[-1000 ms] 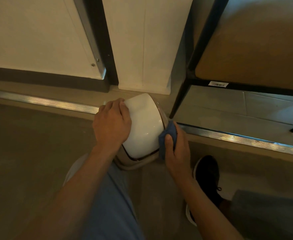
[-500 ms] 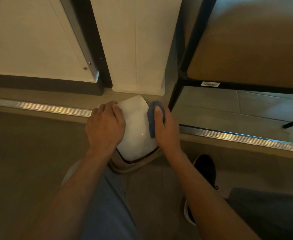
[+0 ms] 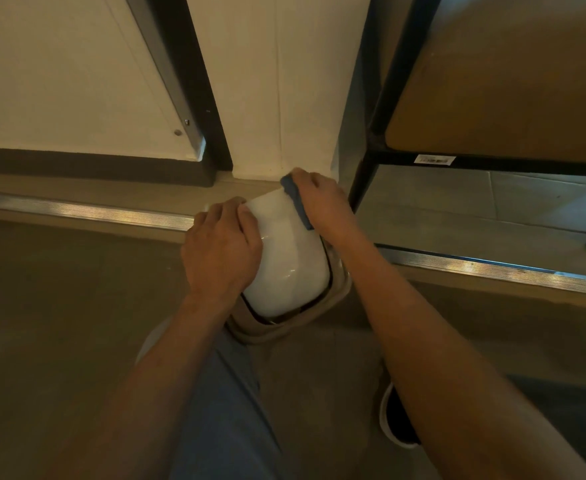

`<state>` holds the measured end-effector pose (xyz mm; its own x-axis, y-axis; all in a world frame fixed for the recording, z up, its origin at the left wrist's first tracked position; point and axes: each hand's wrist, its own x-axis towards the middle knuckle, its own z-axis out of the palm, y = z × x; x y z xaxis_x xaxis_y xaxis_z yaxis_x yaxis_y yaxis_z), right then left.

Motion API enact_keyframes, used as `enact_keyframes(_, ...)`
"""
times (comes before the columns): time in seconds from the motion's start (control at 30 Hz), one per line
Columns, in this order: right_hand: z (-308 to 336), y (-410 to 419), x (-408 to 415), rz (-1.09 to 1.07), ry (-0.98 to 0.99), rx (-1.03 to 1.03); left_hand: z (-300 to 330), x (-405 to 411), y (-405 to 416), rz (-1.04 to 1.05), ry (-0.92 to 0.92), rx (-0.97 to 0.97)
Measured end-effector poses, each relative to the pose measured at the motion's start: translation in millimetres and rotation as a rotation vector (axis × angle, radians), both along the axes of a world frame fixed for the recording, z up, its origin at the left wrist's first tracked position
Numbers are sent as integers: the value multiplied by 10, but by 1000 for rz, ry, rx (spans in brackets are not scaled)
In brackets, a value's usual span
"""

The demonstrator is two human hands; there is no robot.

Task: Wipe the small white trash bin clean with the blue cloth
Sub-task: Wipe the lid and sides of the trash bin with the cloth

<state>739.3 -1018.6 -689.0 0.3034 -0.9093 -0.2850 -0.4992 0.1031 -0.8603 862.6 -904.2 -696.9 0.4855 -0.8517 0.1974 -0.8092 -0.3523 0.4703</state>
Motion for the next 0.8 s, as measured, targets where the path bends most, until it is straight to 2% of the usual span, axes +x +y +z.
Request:
enact_keyframes(0.1, -80, 450, -217, -124, -122, -124, -16, 1, -1, 18, -2, 10)
enact_keyframes(0.2, -257, 875, -415, -208, -60, -197, -29, -3, -4, 26, 0, 6)
enact_keyframes(0.33, -188, 729, -395, -249, 29, -56, -28, -7, 5, 9, -1, 13)
enact_keyframes(0.47, 26, 32, -124, -74, 57, 151, -24, 4, 13, -13, -11, 19)
enact_keyframes(0.57, 22, -134, 15, 55, 30, 111, -23, 22, -8, -6, 9, 20)
enact_keyframes(0.7, -83, 268, -212, -103, -65, 56, -2, 20, -15, 7, 14, 26)
enact_keyframes(0.8, -267, 839, -473, -195, -116, -86, -8, 17, -14, 14, 19, 30)
